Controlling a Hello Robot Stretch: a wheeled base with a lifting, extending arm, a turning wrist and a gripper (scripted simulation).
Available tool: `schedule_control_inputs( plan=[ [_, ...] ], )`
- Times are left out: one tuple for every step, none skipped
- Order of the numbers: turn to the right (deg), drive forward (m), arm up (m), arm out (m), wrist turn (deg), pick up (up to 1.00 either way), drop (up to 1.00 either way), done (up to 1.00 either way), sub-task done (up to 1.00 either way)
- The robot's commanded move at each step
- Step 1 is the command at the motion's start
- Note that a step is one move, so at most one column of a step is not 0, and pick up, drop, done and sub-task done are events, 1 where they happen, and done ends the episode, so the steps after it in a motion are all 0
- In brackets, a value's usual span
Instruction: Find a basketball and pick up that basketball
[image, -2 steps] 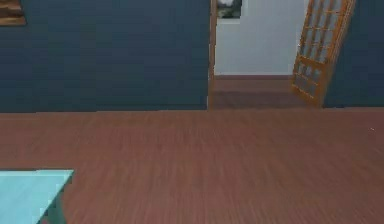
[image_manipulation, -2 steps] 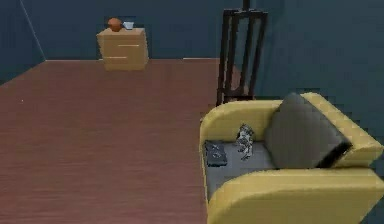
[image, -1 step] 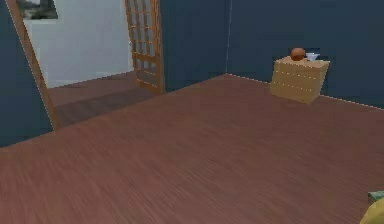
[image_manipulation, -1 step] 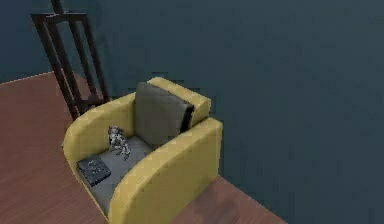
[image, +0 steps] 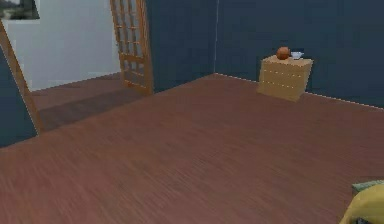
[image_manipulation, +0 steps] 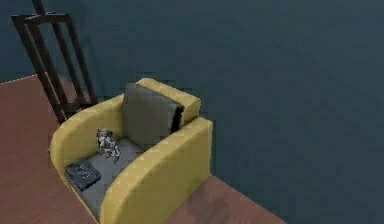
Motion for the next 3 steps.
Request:
schedule_control_inputs(
  plan=[
    [0.0, 0.35, 0.0, 0.0, 0.0, 0.0, 0.0, 0.0, 0.0],
    [30.0, 0.0, 0.0, 0.0, 0.0, 0.0, 0.0, 0.0, 0.0],
    [0.0, 1.0, 0.0, 0.0, 0.0, 0.0, 0.0, 0.0, 0.0]
  ],
)
